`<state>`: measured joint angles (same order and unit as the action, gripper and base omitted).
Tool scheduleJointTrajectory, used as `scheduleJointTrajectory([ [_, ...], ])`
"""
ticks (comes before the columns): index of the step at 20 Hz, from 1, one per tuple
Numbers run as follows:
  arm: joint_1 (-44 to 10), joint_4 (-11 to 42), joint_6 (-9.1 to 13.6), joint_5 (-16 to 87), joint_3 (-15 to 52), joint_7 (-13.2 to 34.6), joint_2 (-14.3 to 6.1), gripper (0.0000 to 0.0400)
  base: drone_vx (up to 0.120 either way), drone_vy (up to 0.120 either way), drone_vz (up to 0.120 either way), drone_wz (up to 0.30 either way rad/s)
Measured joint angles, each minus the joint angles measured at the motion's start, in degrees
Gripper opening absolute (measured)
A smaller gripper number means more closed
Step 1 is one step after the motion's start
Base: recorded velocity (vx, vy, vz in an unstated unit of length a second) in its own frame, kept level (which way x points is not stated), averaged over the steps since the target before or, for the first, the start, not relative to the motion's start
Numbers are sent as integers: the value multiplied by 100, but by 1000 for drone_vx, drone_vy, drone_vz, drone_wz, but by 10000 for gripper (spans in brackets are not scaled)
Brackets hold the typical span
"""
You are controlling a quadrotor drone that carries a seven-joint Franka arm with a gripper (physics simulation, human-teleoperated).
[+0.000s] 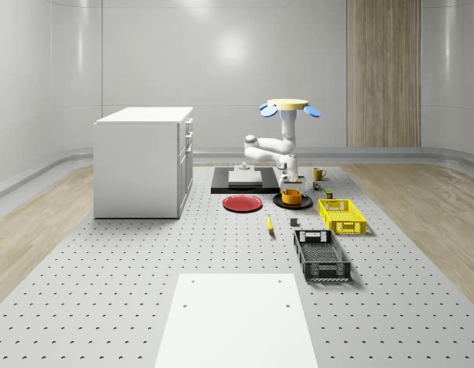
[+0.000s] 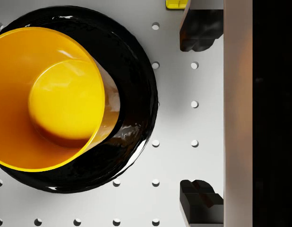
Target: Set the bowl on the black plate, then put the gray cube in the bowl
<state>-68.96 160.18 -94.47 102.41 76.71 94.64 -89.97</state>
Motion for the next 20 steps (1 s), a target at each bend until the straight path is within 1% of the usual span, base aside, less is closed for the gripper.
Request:
scheduleJointTrajectory([
  [5, -2, 0, -6, -3, 1, 1, -6, 400, 120, 0, 0, 0],
  [10, -3, 0, -11, -5, 1, 2, -12, 400, 120, 0, -120, 0],
  [14, -4, -1, -15, -7, 1, 3, -16, 400, 120, 0, -10, 0],
  [20, -5, -1, -20, -9, 2, 4, -22, 400, 120, 0, -113, 0],
])
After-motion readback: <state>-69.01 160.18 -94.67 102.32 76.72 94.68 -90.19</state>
